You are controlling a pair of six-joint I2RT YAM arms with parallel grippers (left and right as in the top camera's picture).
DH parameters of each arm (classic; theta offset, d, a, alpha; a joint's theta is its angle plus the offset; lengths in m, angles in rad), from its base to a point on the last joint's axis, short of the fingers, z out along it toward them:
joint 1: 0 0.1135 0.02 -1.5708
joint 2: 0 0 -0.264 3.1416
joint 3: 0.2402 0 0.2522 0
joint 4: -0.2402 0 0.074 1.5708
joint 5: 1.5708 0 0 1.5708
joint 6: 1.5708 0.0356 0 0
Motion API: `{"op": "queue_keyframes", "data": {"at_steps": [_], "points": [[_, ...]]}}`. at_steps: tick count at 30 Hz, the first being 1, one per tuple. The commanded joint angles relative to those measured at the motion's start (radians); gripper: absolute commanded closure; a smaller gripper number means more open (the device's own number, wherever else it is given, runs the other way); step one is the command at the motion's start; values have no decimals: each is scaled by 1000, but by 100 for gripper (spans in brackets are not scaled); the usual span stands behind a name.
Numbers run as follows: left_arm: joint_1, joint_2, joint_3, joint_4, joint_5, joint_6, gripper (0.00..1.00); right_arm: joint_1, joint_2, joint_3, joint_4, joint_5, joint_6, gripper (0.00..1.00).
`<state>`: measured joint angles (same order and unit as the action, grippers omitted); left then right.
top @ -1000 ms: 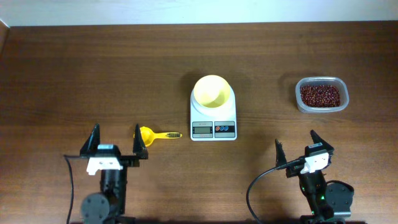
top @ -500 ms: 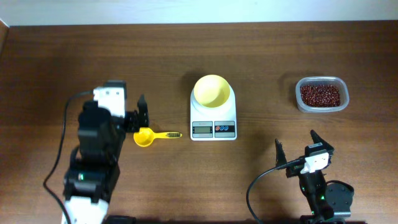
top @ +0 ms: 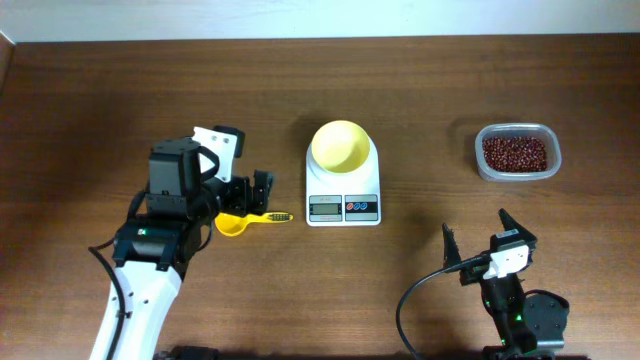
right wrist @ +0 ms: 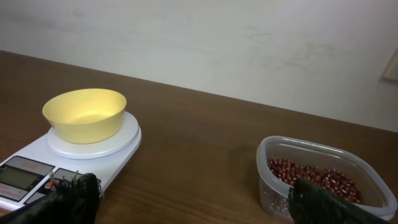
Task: Scoop item into bowl and weigh 50g on scale
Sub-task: 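Move the left gripper down over the yellow scoop's cup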
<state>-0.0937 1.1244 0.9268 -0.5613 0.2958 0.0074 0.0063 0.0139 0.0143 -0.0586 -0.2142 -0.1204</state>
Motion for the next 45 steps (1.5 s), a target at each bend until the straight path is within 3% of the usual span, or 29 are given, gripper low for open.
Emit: {"op": "queue_keyframes", "data": {"at_steps": [1, 6, 10, 16, 19, 20, 27, 31, 33, 45], "points": [[-2, 5, 17, 9, 98, 8, 1, 6, -7, -9, -1, -10, -3, 1], [-2, 5, 17, 66, 63, -1, 1, 6, -7, -9, -1, -10, -3, 1], [-2, 5, 17, -29, -140, -292, 1, 6, -7, -9, -1, -10, -3, 1], [-2, 5, 17, -295, -196, -603, 1, 6, -7, -9, -1, -10, -3, 1], [-2, 5, 16, -473, -446, -900, 1, 6, -7, -9, 0, -10, -3, 1], [-2, 5, 16, -489, -477, -943, 1, 6, -7, -9, -1, -10, -3, 1], [-2, 100, 2, -359, -473, -970, 1, 6, -7, -9, -1, -10, -3, 1], [-2, 219, 2, -359, -409, -1128, 5, 6, -7, -9, -1, -10, -3, 1], [-2, 245, 2, -355, -404, -1148, 7, 6, -7, -9, -1, -10, -3, 1], [-2, 402, -102, -158, -370, -1148, 36, 6, -7, -9, -1, -10, -3, 1]]}}
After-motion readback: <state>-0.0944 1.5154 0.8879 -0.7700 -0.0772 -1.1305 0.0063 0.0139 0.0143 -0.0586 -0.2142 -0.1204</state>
